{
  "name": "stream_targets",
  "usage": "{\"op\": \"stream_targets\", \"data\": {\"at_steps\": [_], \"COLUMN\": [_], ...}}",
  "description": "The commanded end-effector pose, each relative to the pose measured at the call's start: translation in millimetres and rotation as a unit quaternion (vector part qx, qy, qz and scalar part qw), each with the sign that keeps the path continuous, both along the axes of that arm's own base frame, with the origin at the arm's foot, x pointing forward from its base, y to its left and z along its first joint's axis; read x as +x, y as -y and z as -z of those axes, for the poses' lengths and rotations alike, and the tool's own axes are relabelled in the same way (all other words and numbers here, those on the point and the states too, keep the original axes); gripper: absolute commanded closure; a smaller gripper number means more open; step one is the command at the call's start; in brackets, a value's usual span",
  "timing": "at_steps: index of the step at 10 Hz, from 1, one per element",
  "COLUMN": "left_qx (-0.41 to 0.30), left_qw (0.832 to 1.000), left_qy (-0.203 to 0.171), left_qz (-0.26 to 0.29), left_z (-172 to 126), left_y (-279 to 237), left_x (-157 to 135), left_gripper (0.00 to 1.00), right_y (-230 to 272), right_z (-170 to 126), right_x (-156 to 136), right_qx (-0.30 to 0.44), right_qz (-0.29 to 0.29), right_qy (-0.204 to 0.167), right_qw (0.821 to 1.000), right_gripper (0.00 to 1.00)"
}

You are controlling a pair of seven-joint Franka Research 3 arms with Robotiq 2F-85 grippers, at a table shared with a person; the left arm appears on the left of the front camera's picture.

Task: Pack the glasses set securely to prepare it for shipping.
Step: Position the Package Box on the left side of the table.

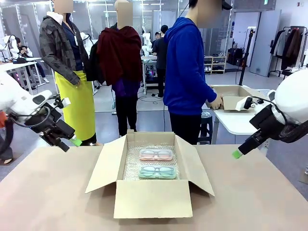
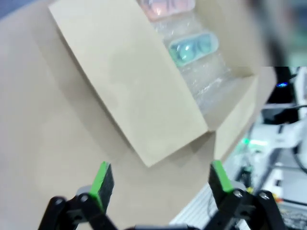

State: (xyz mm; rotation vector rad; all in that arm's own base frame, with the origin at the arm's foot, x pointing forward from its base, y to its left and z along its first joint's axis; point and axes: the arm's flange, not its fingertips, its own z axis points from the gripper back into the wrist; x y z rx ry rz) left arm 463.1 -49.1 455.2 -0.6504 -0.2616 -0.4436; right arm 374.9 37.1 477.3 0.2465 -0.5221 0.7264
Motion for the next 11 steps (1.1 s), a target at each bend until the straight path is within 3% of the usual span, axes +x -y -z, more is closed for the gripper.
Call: {"op": "stream_targets", "data": {"at_steps": [1, 5, 7, 8, 9, 11], "left_qx": [-0.079, -0.186, -0.202, -0.211, -0.185, -0.185], "left_qw": [0.997, 0.980, 0.977, 0.973, 0.979, 0.979], "left_qy": [-0.011, -0.032, -0.027, -0.012, -0.040, -0.040], "left_qz": [-0.016, -0.056, -0.070, -0.096, -0.076, -0.076], "left_z": [24.2, 99.2, 124.2, 128.1, 121.9, 121.9], "left_y": [-11.7, -27.8, -27.2, -28.2, -27.7, -27.7], "left_x": [21.7, 43.6, 44.5, 47.0, 38.2, 38.2], "left_gripper": [0.00, 0.00, 0.00, 0.00, 0.00, 0.00], "right_y": [-1.5, -1.5, -1.5, -1.5, -1.5, -1.5], "right_z": [-2.0, -2.0, -2.0, -2.0, -2.0, -2.0], "right_x": [-0.4, -0.4, -0.4, -0.4, -0.4, -0.4], "right_qx": [-0.002, -0.002, -0.002, -0.002, -0.002, -0.002], "right_qz": [0.007, 0.007, 0.007, 0.007, 0.007, 0.007], "right_qy": [-0.001, -0.001, -0.001, -0.001, -0.001, -0.001], "right_qw": [1.000, 1.000, 1.000, 1.000, 1.000, 1.000], "right_gripper": [0.00, 0.00, 0.00, 0.00, 0.00, 0.00]}}
